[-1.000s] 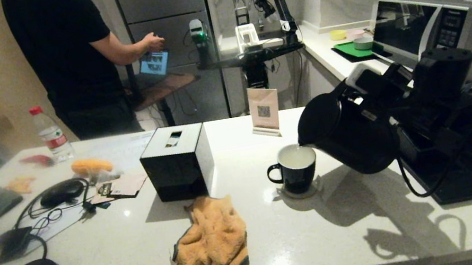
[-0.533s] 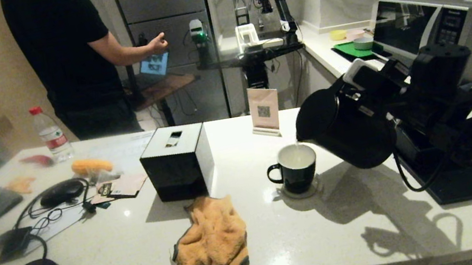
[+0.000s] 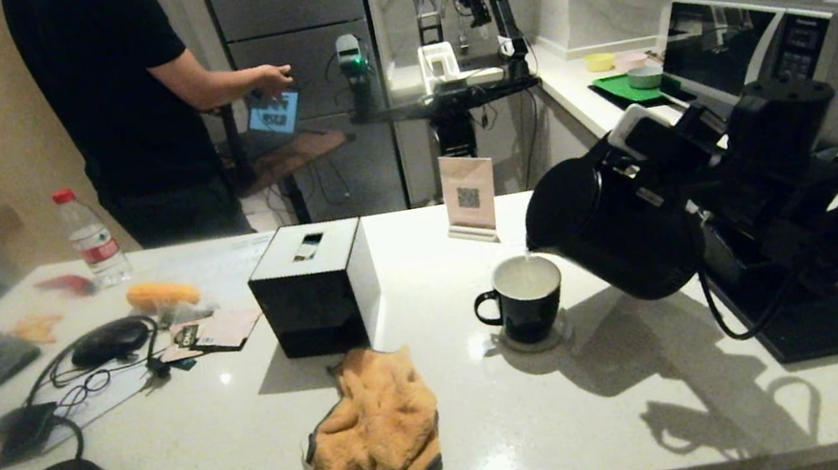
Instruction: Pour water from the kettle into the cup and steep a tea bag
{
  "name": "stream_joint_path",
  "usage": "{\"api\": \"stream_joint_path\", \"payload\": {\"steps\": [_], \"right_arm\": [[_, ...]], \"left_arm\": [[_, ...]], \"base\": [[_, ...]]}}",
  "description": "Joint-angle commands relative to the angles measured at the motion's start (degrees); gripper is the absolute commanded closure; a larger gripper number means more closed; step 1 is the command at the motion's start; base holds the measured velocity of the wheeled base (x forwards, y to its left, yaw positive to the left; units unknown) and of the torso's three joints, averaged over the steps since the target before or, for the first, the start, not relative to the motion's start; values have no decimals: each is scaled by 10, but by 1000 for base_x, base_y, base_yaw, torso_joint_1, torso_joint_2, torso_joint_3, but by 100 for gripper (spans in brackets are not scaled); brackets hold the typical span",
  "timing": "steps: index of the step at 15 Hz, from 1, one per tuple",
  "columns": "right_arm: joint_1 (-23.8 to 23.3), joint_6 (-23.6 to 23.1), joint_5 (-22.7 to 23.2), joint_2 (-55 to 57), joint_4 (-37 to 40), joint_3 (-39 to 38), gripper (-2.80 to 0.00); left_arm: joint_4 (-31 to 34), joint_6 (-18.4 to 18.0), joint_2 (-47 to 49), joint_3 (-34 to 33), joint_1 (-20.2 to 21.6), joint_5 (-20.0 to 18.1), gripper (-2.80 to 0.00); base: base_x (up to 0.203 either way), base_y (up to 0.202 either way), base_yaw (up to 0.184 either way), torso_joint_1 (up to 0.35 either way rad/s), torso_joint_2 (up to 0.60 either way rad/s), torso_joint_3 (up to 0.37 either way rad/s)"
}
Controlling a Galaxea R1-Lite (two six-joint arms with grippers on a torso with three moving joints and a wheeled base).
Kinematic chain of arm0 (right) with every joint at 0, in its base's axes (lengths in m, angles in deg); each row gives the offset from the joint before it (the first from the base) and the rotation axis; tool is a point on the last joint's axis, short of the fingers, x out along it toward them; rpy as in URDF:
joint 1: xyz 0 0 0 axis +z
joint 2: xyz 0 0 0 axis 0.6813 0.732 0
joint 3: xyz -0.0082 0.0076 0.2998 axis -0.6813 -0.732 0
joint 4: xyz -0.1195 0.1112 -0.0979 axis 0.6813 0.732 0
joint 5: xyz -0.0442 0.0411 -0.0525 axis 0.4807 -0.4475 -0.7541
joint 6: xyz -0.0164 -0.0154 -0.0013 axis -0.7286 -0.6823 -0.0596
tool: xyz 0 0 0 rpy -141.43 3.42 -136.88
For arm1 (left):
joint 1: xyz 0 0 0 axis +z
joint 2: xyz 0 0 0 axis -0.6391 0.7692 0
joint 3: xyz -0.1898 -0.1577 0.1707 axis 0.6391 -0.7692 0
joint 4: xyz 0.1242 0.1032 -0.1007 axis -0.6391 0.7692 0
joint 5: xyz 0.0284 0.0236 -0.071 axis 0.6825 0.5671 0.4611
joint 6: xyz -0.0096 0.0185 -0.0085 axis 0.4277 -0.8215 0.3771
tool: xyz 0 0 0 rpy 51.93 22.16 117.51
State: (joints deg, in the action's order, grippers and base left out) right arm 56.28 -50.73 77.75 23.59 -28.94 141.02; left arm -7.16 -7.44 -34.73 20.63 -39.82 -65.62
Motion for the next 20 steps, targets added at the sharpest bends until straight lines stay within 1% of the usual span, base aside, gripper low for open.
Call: {"api": "stream_joint_path", "payload": {"steps": [1,14,20], "right_arm": [[0,-3,-1,-1,-4,-1,0],[0,-25,0,-4,-7,-4,0],[0,-25,0,-6,-7,-5,0]], "left_arm": [[0,0,0,0,0,0,0],[0,0,0,0,0,0,0],[0,0,0,0,0,0,0]], "base": [[0,0,0,0,0,0],[0,0,0,0,0,0],[0,0,0,0,0,0]]}}
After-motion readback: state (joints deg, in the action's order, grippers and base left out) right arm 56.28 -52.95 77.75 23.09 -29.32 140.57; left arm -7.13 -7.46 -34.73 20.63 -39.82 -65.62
